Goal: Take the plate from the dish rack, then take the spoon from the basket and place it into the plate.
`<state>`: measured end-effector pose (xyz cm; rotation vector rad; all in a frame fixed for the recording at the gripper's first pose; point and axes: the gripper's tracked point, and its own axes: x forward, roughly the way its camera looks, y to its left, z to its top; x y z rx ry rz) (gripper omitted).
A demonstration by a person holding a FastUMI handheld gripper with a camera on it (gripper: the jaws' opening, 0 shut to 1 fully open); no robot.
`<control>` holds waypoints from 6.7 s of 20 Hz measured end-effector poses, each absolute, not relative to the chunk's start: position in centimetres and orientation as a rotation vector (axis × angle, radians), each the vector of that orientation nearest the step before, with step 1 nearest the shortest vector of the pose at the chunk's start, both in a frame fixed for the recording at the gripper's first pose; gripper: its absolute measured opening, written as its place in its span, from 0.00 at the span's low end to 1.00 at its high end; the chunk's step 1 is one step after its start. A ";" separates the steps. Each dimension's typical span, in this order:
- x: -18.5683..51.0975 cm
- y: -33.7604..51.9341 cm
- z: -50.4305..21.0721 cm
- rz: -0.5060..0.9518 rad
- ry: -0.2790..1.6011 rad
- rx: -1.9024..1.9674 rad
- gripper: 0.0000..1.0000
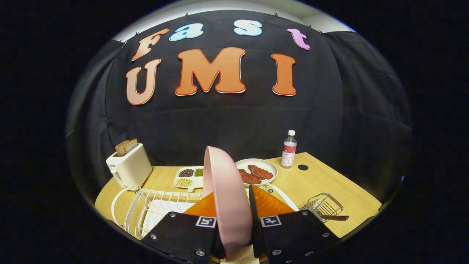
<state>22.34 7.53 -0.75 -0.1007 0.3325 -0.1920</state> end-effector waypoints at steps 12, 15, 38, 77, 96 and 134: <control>12.3 9.2 -0.6 -0.031 0.380 0.076 0.29; 9.0 10.1 -1.8 0.015 0.406 0.143 0.29; 0.0 12.6 -16.0 0.042 0.645 0.558 0.30; 9.4 -11.1 -4.0 -0.335 0.172 -0.133 0.98; 14.9 -10.8 -6.4 -0.318 0.179 -0.148 0.14; -0.1 6.9 0.0 -0.039 0.062 -0.141 0.05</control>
